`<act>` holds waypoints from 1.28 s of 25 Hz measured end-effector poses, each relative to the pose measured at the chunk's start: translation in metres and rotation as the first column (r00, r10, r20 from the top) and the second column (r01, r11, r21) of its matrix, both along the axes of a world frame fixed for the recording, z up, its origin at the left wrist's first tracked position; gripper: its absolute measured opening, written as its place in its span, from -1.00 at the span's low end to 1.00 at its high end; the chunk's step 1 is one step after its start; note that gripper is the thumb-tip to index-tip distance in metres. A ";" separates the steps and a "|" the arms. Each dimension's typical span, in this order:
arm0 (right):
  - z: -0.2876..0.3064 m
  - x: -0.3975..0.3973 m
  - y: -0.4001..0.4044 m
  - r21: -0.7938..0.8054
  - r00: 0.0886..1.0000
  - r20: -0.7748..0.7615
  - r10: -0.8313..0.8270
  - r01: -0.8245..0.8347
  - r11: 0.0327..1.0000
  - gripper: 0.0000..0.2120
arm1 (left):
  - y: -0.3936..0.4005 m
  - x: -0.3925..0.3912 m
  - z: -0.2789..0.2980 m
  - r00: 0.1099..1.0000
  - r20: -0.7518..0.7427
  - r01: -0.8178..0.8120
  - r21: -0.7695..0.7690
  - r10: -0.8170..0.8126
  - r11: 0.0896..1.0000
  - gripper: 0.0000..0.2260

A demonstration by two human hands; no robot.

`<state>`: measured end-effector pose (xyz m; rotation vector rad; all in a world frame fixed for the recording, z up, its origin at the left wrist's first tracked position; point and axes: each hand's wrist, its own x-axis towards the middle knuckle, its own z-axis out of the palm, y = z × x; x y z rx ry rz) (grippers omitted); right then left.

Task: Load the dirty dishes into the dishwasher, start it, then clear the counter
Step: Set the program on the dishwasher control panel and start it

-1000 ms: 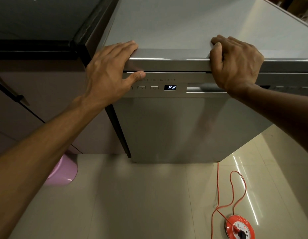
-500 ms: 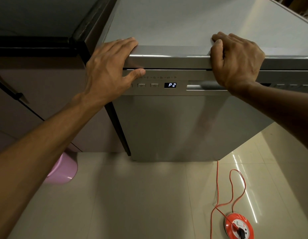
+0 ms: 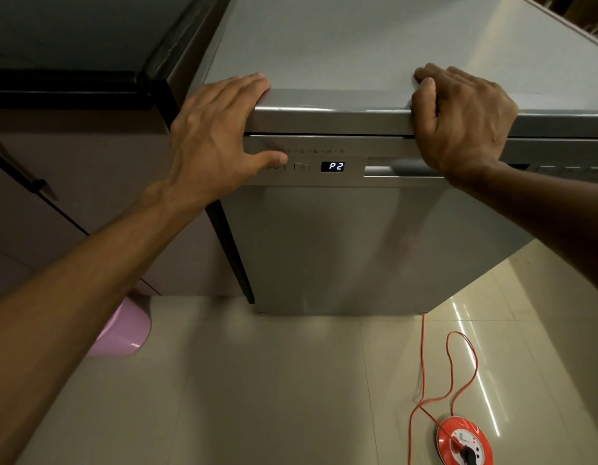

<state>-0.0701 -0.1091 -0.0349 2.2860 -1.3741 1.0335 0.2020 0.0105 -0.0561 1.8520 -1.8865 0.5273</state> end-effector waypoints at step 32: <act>0.000 -0.002 -0.001 0.017 1.000 0.004 0.000 0.000 1.000 -0.73 | 0.001 -0.002 -0.009 0.999 0.037 -0.012 -0.081 0.015 0.997 -0.15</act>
